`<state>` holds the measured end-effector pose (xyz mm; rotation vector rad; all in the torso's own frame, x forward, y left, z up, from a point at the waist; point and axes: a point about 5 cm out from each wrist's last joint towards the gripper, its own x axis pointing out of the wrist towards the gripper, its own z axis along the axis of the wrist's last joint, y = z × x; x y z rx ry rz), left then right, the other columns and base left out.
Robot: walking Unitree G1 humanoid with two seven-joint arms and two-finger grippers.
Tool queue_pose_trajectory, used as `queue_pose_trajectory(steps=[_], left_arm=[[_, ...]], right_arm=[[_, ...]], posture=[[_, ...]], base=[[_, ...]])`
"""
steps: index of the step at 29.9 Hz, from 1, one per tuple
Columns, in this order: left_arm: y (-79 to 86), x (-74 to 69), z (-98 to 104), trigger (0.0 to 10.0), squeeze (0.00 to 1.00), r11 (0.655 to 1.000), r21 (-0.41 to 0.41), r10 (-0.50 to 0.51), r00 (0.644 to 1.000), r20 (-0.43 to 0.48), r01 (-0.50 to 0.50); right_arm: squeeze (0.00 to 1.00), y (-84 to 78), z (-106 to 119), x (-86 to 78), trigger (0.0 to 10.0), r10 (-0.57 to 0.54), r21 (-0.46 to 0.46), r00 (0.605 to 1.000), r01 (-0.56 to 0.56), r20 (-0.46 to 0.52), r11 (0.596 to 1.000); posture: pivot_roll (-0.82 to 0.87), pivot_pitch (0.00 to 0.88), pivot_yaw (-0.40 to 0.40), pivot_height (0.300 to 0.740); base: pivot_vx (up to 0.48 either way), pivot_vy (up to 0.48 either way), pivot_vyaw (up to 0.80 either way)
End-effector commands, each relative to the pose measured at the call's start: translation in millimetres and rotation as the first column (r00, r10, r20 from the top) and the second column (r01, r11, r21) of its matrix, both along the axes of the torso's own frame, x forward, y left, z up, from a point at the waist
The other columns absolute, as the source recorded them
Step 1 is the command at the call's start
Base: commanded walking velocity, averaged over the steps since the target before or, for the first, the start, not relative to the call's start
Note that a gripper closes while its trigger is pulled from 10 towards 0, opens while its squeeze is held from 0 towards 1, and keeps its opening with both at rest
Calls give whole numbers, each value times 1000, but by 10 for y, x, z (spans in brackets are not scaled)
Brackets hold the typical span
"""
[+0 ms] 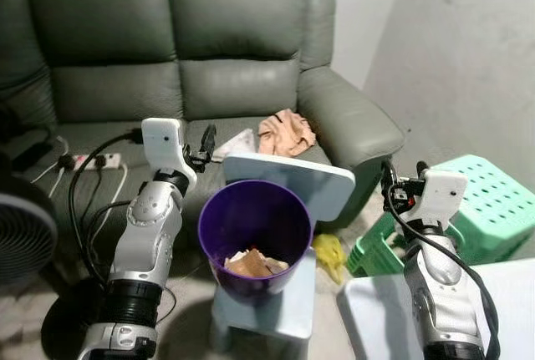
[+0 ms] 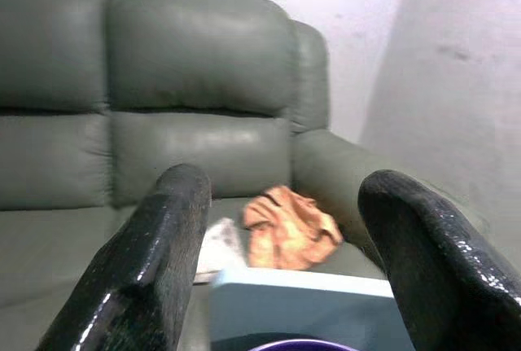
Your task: Picking trash to rubbish bin
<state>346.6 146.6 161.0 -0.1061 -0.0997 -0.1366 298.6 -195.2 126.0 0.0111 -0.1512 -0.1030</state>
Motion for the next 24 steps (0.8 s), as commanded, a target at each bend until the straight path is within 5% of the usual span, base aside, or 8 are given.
queue_pose_trajectory(steps=[1, 24], left_arm=[[-27, 37, 18, 10000, 0, 1000, -3, -2, 1000, -1, 2], [-23, 73, 28, 10000, 0, 1000, -13, 28, 999, 36, -28]], right_arm=[[0, 1, 67, 1, 10000, -7, -14, 1000, 7, 13, 1000], [0, 103, 125, 15, 10000, 20, -32, 1000, -21, -18, 999]], posture=[[-59, 0, -33, 740], [-55, 0, -54, 740]], base=[[0, 0, -763], [0, 21, -763]])
